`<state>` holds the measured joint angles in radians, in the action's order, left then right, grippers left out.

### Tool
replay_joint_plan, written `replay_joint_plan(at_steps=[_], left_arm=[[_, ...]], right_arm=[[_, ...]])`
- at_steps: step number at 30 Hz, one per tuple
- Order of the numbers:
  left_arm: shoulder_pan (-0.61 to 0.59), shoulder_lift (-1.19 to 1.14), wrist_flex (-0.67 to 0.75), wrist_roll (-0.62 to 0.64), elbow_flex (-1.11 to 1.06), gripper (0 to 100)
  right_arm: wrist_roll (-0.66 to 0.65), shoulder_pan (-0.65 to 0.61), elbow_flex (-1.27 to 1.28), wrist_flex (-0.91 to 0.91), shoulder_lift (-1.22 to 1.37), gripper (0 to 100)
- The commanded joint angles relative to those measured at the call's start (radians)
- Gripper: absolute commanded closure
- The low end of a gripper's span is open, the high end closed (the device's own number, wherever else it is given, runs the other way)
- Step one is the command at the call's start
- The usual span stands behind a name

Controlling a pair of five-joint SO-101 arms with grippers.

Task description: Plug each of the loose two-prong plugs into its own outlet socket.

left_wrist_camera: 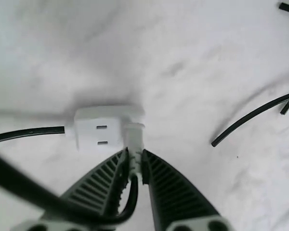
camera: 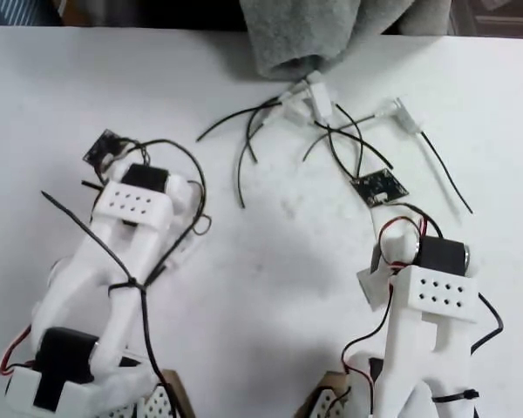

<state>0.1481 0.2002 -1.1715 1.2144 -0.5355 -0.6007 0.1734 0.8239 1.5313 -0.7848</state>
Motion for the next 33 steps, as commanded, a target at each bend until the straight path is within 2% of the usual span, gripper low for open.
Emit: replay_joint_plan(at_steps=[1, 5, 14, 21, 30, 33], left_arm=[[0.001, 0.002, 0.003, 0.002, -0.009, 98], [-0.031, 0.002, 0.003, -0.015, -0.037, 98], [-0.159, 0.002, 0.003, -0.242, -0.137, 97], [-0.160, 0.005, -0.002, -0.448, -0.147, 97], [-0.159, 0.010, -0.009, -0.460, -0.117, 97], [-0.150, 0.010, -0.072, -0.460, -0.069, 95]], right_arm=[[0.002, 0.008, -0.005, -0.010, -0.018, 97.9], [0.002, 0.008, -0.005, -0.010, -0.018, 97.9], [0.002, 0.008, -0.003, -0.010, -0.018, 97.9], [0.002, 0.012, -0.003, -0.010, -0.018, 97.9], [0.000, 0.074, -0.003, -0.024, -0.018, 97.9], [0.000, 0.074, -0.003, -0.024, -0.018, 97.9]])
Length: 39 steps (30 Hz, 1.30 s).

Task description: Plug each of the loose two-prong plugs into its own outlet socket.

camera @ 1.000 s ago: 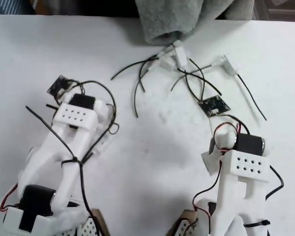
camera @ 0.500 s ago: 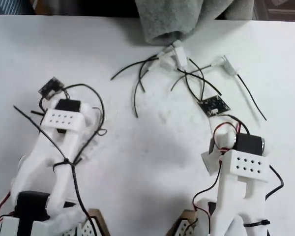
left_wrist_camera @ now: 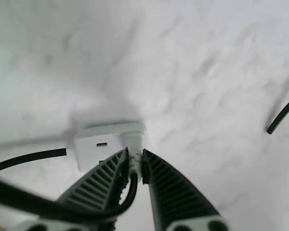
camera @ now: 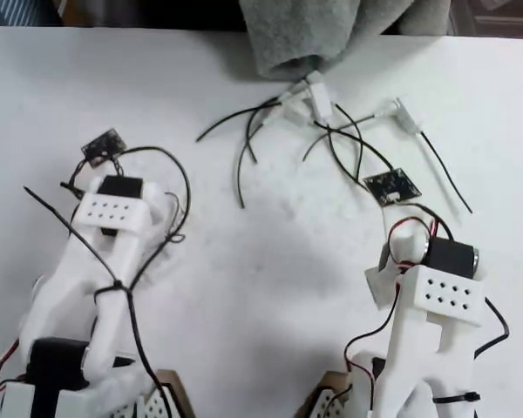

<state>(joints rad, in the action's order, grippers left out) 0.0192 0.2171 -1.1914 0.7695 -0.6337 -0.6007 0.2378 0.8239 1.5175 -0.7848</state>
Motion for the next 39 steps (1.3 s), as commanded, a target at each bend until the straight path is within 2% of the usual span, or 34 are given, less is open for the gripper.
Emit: replay_joint_plan(at_steps=[1, 3, 9, 11, 13, 19, 22, 25, 30, 34, 39], left_arm=[[-0.007, -0.007, -0.080, -0.015, 0.046, 92], [0.025, -0.007, -0.140, -0.015, 0.078, 83], [0.097, -0.007, -0.226, -0.009, 0.132, 44], [0.093, -0.007, -0.244, -0.009, 0.143, 35], [0.091, -0.005, -0.275, -0.009, 0.169, 31], [-0.005, -0.005, -0.477, -0.015, 0.376, 30], [-0.102, -0.004, -0.600, -0.037, 0.525, 29], [-0.252, 0.001, -0.597, -0.126, 0.605, 29], [-0.558, 0.038, -0.594, -0.264, 0.698, 29], [-0.809, 0.039, -0.592, -0.377, 0.753, 29], [-1.017, 0.038, -0.571, -0.459, 0.690, 29]], right_arm=[[0.000, 0.010, -0.003, -0.010, -0.018, 97.9], [-0.002, 0.010, -0.003, -0.010, -0.018, 97.9], [-0.008, 0.008, -0.003, -0.010, -0.018, 97.9], [-0.008, 0.008, -0.003, -0.010, -0.018, 97.8], [-0.008, 0.004, -0.003, -0.010, -0.018, 97.7], [0.000, -0.016, -0.037, -0.010, -0.018, 97.4], [-0.006, -0.073, -0.072, 0.002, -0.018, 97.0], [0.000, -0.157, -0.133, 0.048, -0.015, 91.0], [0.000, -0.346, -0.308, 0.147, -0.008, 80.0], [0.000, -0.553, -0.439, 0.186, -0.007, 75.3], [0.020, -0.816, -0.514, 0.194, 0.142, 72.0]])
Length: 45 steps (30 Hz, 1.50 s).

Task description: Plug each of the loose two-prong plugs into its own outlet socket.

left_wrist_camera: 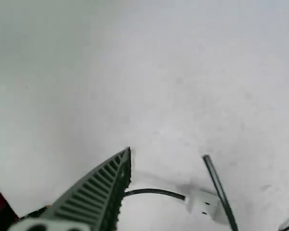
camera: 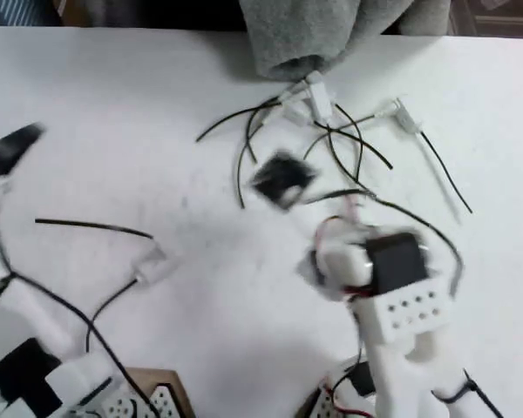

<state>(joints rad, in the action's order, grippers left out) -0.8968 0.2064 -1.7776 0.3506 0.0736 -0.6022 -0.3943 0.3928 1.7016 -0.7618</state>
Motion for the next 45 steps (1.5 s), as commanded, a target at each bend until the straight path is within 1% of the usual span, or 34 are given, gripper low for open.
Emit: replay_joint_plan(at_steps=[1, 3, 5, 8, 11, 14, 17, 20, 23, 27, 31, 34, 40, 42, 45], left_arm=[[-0.133, 0.048, 0.040, -0.054, -0.052, 29], [-0.180, 0.048, 0.129, -0.077, -0.146, 29], [-0.214, 0.048, 0.262, -0.080, -0.256, 29], [-0.271, 0.048, 0.466, -0.081, -0.419, 29], [-0.320, 0.048, 0.634, -0.081, -0.537, 29], [-0.354, 0.048, 0.755, -0.083, -0.629, 29], [-0.364, 0.048, 0.827, -0.083, -0.697, 29], [-0.364, 0.048, 0.864, -0.083, -0.738, 29], [-0.364, 0.048, 0.870, -0.083, -0.755, 29], [-0.364, 0.048, 0.870, -0.083, -0.767, 29], [-0.364, 0.048, 0.870, -0.083, -0.778, 29], [-0.364, 0.048, 0.872, -0.084, -0.781, 29], [-0.363, 0.048, 0.872, -0.084, -0.786, 29], [-0.363, 0.048, 0.872, -0.084, -0.787, 29], [-0.361, 0.048, 0.872, -0.084, -0.787, 29]], right_arm=[[0.034, -0.219, -0.106, 0.008, 0.179, 71.9], [0.028, -0.280, -0.173, 0.008, 0.302, 71.8], [-0.011, -0.337, -0.258, 0.008, 0.410, 71.8], [-0.087, -0.432, -0.382, 0.010, 0.536, 71.7], [-0.189, -0.507, -0.448, 0.010, 0.634, 71.7], [-0.296, -0.535, -0.485, 0.010, 0.728, 71.7], [-0.381, -0.530, -0.532, 0.004, 0.829, 71.7], [-0.465, -0.524, -0.595, 0.004, 0.935, 71.7], [-0.549, -0.522, -0.678, 0.001, 1.043, 71.7], [-0.594, -0.521, -0.789, -0.065, 1.191, 71.8], [-0.592, -0.521, -0.901, -0.116, 1.320, 71.8], [-0.589, -0.529, -0.968, -0.116, 1.409, 71.8], [-0.580, -0.582, -1.046, -0.110, 1.540, 71.8], [-0.539, -0.605, -1.069, -0.116, 1.555, 71.8], [-0.509, -0.631, -1.089, -0.125, 1.563, 71.8]])
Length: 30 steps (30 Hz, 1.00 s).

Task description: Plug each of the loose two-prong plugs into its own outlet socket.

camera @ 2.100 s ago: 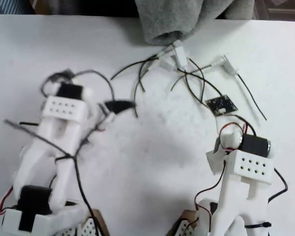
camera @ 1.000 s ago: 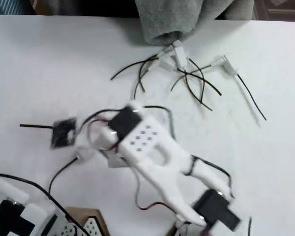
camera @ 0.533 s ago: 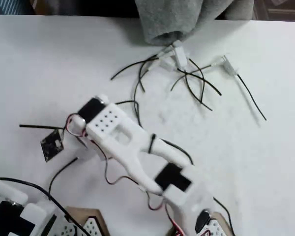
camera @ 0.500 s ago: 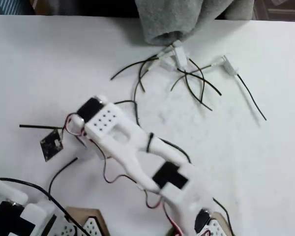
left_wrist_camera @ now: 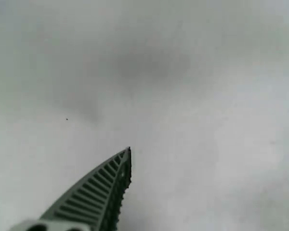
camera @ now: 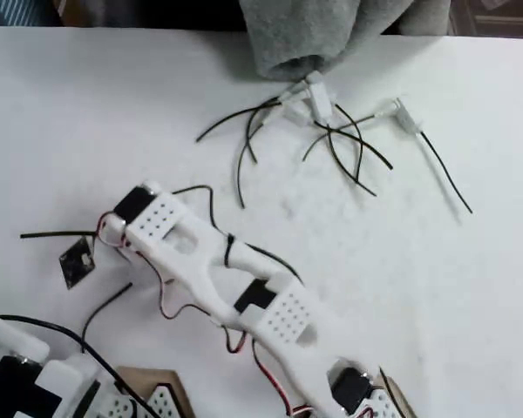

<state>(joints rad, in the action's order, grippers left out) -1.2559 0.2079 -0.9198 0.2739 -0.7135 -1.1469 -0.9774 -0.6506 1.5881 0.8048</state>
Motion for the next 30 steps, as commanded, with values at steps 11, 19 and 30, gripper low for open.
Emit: replay_joint_plan(at_steps=[11, 19, 30], left_arm=[[-0.004, 0.045, 0.014, -0.008, -0.002, 29], [0.002, 0.045, 0.021, -0.008, -0.038, 29], [0.001, 0.045, 0.141, -0.006, -0.095, 29]], right_arm=[[0.150, -0.047, -0.054, -0.194, 0.062, 92.1], [0.157, 0.061, -0.147, -0.038, -0.018, 72.2], [0.150, -0.051, -0.180, 0.116, -0.165, 69.3]])
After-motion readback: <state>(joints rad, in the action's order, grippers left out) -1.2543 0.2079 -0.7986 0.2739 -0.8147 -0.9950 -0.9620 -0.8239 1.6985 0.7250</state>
